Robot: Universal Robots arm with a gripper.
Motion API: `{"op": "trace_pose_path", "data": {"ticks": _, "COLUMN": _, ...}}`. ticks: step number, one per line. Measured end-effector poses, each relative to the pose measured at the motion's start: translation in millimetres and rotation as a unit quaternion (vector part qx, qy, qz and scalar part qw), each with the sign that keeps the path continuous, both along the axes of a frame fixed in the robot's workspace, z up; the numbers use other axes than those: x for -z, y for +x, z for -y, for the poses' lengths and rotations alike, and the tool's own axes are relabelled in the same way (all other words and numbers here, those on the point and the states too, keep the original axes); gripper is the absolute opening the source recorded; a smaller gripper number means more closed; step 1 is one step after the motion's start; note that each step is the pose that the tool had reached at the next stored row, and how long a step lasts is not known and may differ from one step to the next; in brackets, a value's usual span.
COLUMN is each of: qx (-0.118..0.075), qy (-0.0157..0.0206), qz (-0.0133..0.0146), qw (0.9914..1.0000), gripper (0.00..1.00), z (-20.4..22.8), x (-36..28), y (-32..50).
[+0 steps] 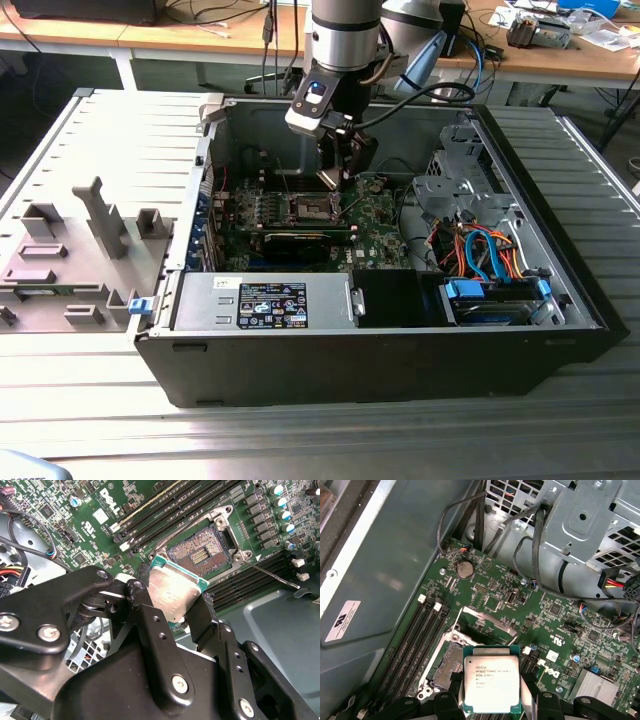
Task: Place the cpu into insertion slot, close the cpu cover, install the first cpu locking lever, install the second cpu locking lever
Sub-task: 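Place the cpu into insertion slot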
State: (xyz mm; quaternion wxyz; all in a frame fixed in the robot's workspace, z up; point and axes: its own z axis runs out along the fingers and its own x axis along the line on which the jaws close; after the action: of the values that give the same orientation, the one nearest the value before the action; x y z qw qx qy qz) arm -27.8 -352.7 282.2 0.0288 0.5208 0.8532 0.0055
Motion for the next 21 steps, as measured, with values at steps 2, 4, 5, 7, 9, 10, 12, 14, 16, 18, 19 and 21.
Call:
{"op": "trace_pose_path", "data": {"ticks": 2, "qx": 0.001, "qy": 0.0000, "qz": 0.0000, "qw": 1.00000, "gripper": 0.54, "z": 0.0, "x": 0.0, "y": 0.0}}
{"op": "trace_pose_path", "data": {"ticks": 4, "qx": 0.003, "qy": 0.0000, "qz": 0.0000, "qw": 1.00000, "gripper": 0.54, "z": 0.0, "x": 0.0, "y": 0.0}}
{"op": "trace_pose_path", "data": {"ticks": 5, "qx": 0.003, "qy": 0.0000, "qz": 0.0000, "qw": 0.99999, "gripper": 0.54, "z": 0.0, "x": 0.0, "y": 0.0}}
{"op": "trace_pose_path", "data": {"ticks": 7, "qx": 0.004, "qy": 0.0000, "qz": 0.0000, "qw": 0.99999, "gripper": 0.54, "z": 0.0, "x": 0.1, "y": 0.0}}
{"op": "trace_pose_path", "data": {"ticks": 9, "qx": 0.005, "qy": 0.0000, "qz": 0.0000, "qw": 0.99999, "gripper": 0.54, "z": 0.0, "x": 0.1, "y": 0.0}}
{"op": "trace_pose_path", "data": {"ticks": 10, "qx": 0.006, "qy": 0.0000, "qz": 0.0000, "qw": 0.99998, "gripper": 0.54, "z": 0.0, "x": 0.1, "y": 0.0}}
{"op": "trace_pose_path", "data": {"ticks": 12, "qx": 0.006, "qy": 0.0000, "qz": 0.0000, "qw": 0.99998, "gripper": 0.54, "z": 0.0, "x": 0.1, "y": 0.0}}
{"op": "trace_pose_path", "data": {"ticks": 14, "qx": 0.007, "qy": 0.0000, "qz": 0.0000, "qw": 0.99997, "gripper": 0.54, "z": 0.0, "x": 0.1, "y": 0.0}}
{"op": "trace_pose_path", "data": {"ticks": 16, "qx": 0.008, "qy": 0.0000, "qz": 0.0000, "qw": 0.99997, "gripper": 0.54, "z": 0.0, "x": 0.1, "y": 0.0}}
{"op": "trace_pose_path", "data": {"ticks": 18, "qx": 0.008, "qy": 0.0000, "qz": 0.0000, "qw": 0.99996, "gripper": 0.54, "z": 0.0, "x": 0.1, "y": -0.1}}
{"op": "trace_pose_path", "data": {"ticks": 19, "qx": 0.009, "qy": 0.0000, "qz": 0.0000, "qw": 0.99996, "gripper": 0.54, "z": 0.0, "x": 0.1, "y": -0.1}}
{"op": "trace_pose_path", "data": {"ticks": 21, "qx": 0.009, "qy": 0.0000, "qz": 0.0000, "qw": 0.99996, "gripper": 0.54, "z": 0.0, "x": 0.1, "y": 0.0}}
